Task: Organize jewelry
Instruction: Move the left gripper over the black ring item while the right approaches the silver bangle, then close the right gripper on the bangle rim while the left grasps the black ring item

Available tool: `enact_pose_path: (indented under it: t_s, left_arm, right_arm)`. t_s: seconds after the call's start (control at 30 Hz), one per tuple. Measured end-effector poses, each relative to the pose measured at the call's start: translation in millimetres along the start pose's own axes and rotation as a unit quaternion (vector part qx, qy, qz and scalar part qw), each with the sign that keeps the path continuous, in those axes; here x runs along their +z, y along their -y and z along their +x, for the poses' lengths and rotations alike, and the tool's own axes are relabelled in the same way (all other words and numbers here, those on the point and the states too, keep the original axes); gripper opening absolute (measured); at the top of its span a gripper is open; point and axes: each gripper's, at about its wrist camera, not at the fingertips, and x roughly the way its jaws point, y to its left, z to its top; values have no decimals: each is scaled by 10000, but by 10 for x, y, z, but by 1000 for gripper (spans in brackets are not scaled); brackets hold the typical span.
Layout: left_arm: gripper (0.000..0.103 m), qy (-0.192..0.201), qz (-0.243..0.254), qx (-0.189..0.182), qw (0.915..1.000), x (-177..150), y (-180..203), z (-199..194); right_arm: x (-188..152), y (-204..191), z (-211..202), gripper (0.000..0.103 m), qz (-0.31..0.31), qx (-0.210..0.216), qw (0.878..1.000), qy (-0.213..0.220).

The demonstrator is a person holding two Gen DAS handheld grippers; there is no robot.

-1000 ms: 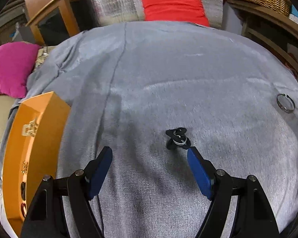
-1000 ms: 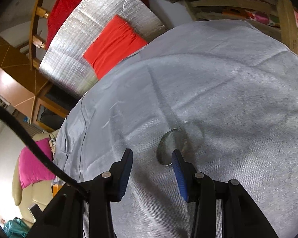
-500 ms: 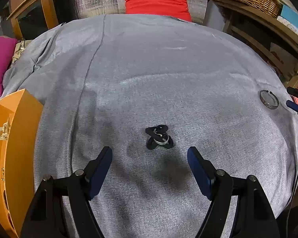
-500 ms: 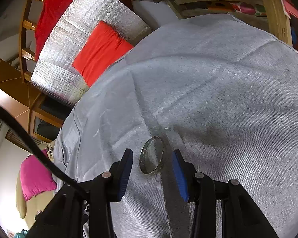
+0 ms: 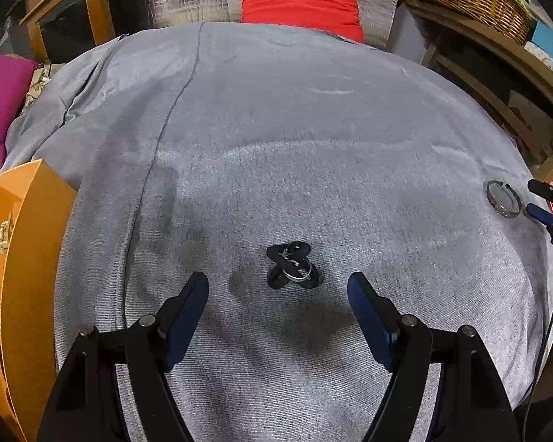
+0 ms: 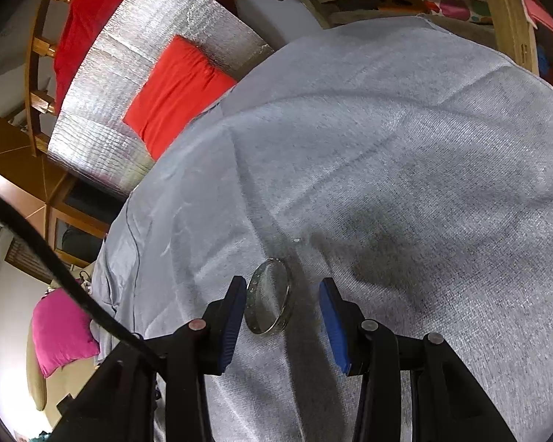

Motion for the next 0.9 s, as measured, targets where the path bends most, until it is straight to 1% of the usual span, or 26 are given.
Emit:
enact_pose_path:
  t_s: [0.13,0.3,0.37,0.43,0.5,0.57,0.73,0.9]
  left_arm:
    - [78,-17,-31,32,10000,-9,-69,17]
    - [78,-16,-62,-5,10000,-19,-72,17]
    - [78,-3,-57,-24,10000,-16,-53,14]
    - [78,-2,-45,-44,10000,-18,-37,30]
    - [78,-31,-36,-65,10000,-17,-20,51]
    - [78,-45,-29,-64,10000,-19,-13,74]
    - [78,-125,-141,-164,9997,-30,-22,132]
    - [77,-120,-255,-186,9994,-13,-40,168]
  right_arm:
    - [24,-15,72,44,-86,-75,9999,9]
    - [31,-33,211,43,-153,-218,9996,-91]
    - [28,-52,247,33,-210,-269,9994,-113]
    - [23,-63,285,31,-262,-390,9988,-162]
    - [12,-65,321,24,-253,-444,9985,-215]
    - [7,-69,328,14,-256,-480,9983,-211]
    - [-20,-109,279,9,-256,-461,9985,-132]
    - [-57,-209,216,9,-301,-403,9987,-31]
